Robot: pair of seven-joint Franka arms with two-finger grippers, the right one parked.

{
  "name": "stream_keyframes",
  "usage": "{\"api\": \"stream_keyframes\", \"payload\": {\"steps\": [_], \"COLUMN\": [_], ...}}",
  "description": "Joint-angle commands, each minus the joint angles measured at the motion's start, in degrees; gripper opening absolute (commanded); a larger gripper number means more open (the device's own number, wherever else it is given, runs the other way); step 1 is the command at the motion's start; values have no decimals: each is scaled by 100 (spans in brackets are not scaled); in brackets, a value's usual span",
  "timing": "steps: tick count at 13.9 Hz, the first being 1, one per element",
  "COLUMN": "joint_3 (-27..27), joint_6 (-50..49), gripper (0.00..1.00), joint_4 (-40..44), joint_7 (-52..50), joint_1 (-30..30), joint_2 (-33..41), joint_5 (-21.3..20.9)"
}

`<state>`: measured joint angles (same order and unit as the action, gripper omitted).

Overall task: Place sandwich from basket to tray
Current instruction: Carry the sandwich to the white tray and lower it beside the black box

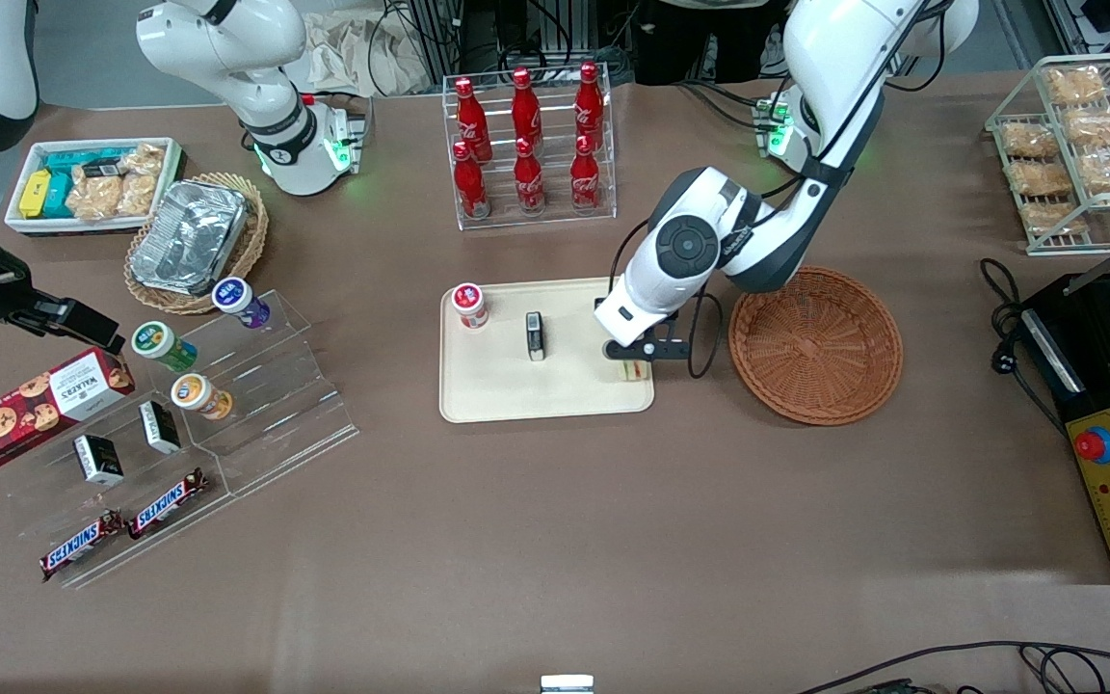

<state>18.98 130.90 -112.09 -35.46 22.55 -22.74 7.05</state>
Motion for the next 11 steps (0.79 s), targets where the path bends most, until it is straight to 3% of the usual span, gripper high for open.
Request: {"api": "stream_keyframes", "payload": {"steps": [1, 2, 3, 7, 11], "joint_3": [-26, -26, -35, -87, -96], "joint_6": [190, 190, 181, -55, -1143], "gripper": [13, 53, 100, 100, 100], "joint_4": [-23, -23, -32, -164, -120], "joint_7": [83, 83, 92, -13, 65], "joint_1": [65, 65, 65, -101, -646], "joint_2": [-47, -47, -38, 312, 1181], "joint_5": [51, 51, 7, 24, -2]}}
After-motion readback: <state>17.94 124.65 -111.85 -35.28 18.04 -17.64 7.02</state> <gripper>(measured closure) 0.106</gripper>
